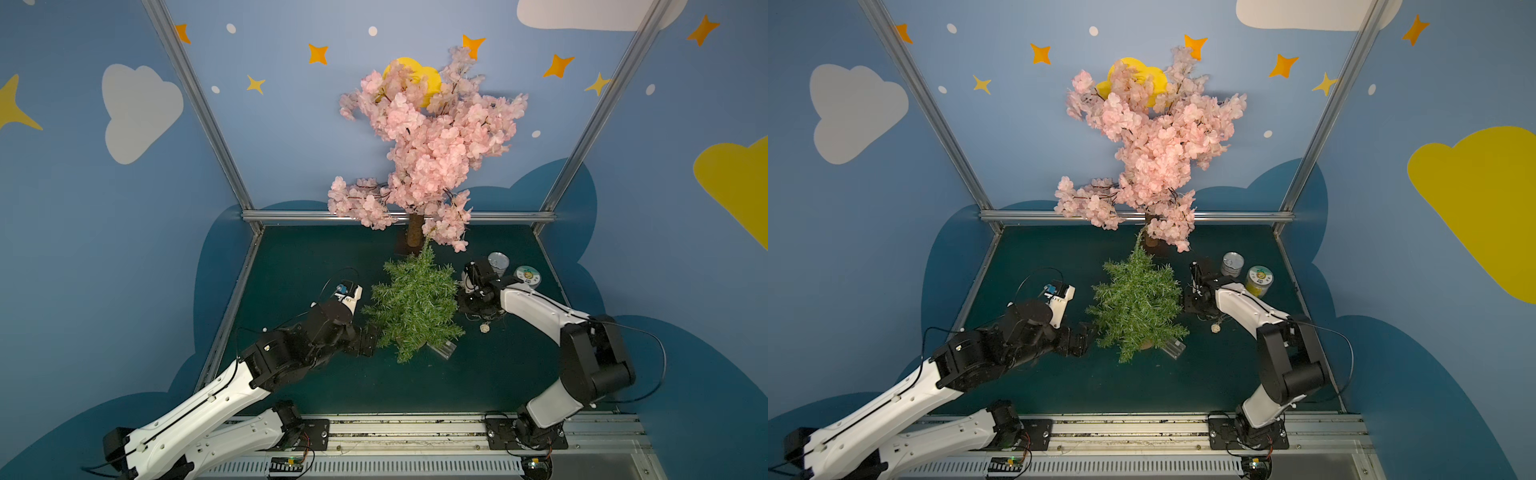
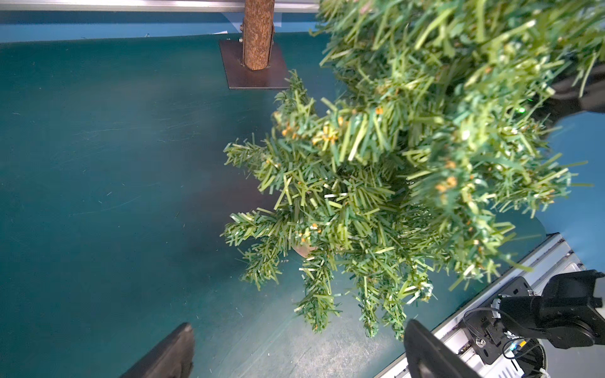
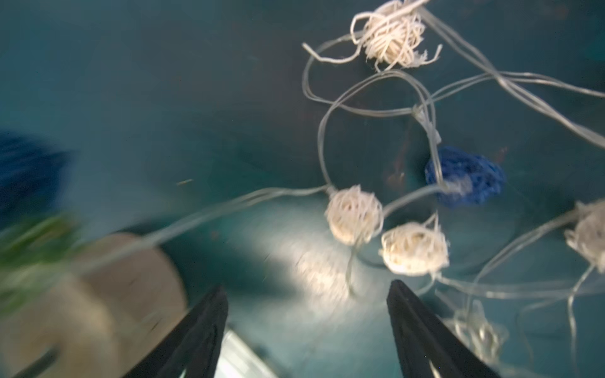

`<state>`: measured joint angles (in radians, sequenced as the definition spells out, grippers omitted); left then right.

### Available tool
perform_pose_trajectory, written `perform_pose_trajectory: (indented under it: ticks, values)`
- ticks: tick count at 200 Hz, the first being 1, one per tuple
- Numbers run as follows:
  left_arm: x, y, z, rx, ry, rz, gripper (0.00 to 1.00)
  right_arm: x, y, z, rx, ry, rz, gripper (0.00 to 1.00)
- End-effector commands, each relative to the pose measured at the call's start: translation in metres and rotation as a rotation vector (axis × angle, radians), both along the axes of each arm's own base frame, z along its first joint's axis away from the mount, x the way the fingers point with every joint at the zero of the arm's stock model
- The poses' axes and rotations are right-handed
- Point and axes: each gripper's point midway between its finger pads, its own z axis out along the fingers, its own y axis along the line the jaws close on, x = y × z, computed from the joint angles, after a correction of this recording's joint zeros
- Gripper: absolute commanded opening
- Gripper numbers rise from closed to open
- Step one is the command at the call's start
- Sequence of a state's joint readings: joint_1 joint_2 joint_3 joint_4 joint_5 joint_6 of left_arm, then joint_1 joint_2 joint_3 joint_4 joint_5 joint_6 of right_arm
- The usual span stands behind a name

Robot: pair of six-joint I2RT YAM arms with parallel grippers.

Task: Remove string lights from the small christmas tree
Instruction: Remove the light string from the Christmas tree.

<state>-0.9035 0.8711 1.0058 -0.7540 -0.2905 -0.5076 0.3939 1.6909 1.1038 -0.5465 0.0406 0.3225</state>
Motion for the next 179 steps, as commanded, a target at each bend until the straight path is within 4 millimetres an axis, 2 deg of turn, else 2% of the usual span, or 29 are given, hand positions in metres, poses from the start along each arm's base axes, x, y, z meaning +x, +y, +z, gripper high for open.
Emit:
perform_pose_trajectory:
  ticks: [1, 24, 37, 44, 60, 89, 104, 121, 179]
  values:
    - [-0.001, 0.002, -0.002, -0.008, 0.007, 0.013, 0.99, 0.013, -0.018, -0.011, -0.159, 0.031, -0.010, 0.78]
    - [-0.002, 0.008, 0.001, -0.011, -0.002, 0.027, 0.99, 0.025, -0.016, -0.021, -0.174, 0.032, -0.017, 0.76]
    - [-0.003, 0.011, 0.001, -0.007, -0.003, 0.031, 0.99, 0.028, -0.016, -0.025, -0.180, 0.035, -0.021, 0.69]
    - [-0.003, 0.011, 0.001, -0.005, -0.003, 0.032, 0.99, 0.028, -0.018, -0.028, -0.189, 0.041, -0.022, 0.62]
    - [-0.004, 0.013, 0.000, 0.003, -0.003, 0.032, 0.99, 0.027, -0.022, -0.030, -0.206, 0.039, -0.034, 0.31]
    - [-0.002, 0.013, 0.000, 0.004, -0.010, 0.033, 0.99, 0.024, -0.035, -0.026, -0.213, 0.009, -0.068, 0.00]
    - [-0.002, 0.011, -0.001, 0.002, -0.008, 0.028, 0.99, 0.024, -0.040, -0.017, -0.178, -0.019, -0.096, 0.00]
    - [-0.002, 0.010, -0.002, 0.005, -0.005, 0.026, 0.99, 0.026, -0.046, 0.004, -0.113, -0.083, -0.130, 0.00]
    - [-0.003, 0.013, -0.004, 0.005, -0.007, 0.032, 0.99, 0.028, -0.072, 0.111, 0.013, -0.342, -0.210, 0.00]
